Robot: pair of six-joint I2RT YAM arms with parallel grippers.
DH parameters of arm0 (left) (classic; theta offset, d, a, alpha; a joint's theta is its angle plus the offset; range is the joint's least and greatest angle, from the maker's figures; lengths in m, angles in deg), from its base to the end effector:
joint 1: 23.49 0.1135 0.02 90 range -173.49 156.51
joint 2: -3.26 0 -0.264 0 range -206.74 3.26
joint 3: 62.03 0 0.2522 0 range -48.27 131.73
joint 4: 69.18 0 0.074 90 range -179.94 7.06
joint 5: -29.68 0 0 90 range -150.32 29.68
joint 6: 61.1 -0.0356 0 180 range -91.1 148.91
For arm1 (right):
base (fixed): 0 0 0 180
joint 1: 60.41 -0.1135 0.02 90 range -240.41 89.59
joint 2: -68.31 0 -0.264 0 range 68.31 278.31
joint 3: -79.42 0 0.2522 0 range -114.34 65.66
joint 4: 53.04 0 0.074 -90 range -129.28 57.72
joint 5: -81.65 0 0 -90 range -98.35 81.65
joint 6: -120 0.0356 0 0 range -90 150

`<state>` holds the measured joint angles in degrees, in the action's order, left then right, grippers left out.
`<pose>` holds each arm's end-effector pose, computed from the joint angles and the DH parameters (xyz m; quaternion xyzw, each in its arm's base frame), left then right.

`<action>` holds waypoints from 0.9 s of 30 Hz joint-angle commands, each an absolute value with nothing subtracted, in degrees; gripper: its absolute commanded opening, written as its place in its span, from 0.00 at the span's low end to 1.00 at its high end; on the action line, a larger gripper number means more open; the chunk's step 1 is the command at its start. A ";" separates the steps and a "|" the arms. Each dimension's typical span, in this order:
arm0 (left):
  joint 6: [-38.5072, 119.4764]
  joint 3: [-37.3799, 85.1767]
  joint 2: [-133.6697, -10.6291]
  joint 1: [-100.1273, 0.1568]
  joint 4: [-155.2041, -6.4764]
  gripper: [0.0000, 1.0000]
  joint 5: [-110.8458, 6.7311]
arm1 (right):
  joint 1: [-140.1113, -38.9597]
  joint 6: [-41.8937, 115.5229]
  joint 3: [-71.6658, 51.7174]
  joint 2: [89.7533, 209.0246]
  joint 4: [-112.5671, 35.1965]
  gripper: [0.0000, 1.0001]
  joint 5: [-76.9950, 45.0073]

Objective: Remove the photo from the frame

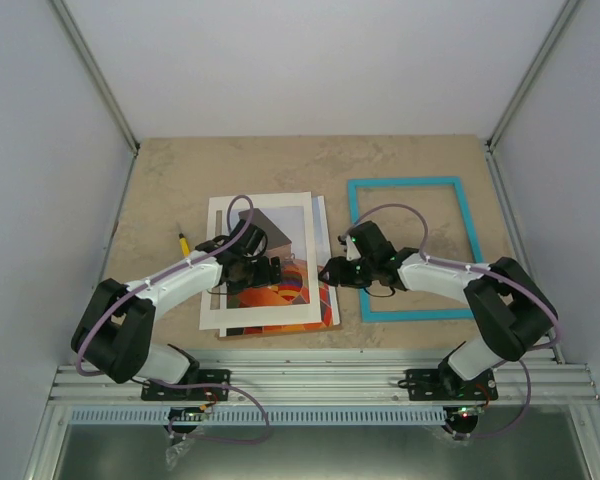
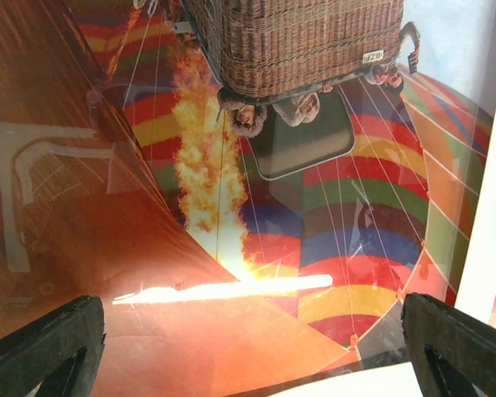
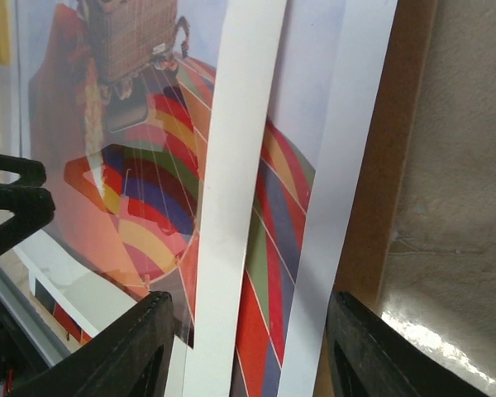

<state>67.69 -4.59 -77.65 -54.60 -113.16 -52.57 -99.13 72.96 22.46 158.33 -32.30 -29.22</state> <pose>0.2129 -0.1341 0.1728 -0.0523 0.9771 -0.1661 0.1219 0.2221 0.1943 0.1534 -0.0217 0.9362 0.3301 0.1186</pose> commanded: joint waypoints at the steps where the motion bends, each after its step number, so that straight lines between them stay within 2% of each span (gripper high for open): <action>1: 67.00 -4.08 -77.91 -54.96 -112.69 1.00 -52.23 | -98.40 73.97 22.30 156.82 -35.23 0.50 -31.64; 22: 67.49 -2.74 -78.30 -55.96 -112.55 1.00 -50.83 | -94.64 76.82 20.38 165.44 -46.25 0.41 -39.15; 24: 67.76 -2.21 -78.36 -56.16 -112.56 1.00 -50.80 | -94.14 76.65 20.06 166.72 -46.55 0.38 -39.64; 27: 68.12 -1.33 -78.59 -56.54 -112.56 1.00 -51.03 | -93.77 76.60 20.11 168.13 -47.39 0.28 -40.23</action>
<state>67.71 -3.50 -78.02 -55.80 -113.16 -51.32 -94.32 76.44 21.21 166.09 -44.38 -38.15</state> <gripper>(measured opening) 0.995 0.335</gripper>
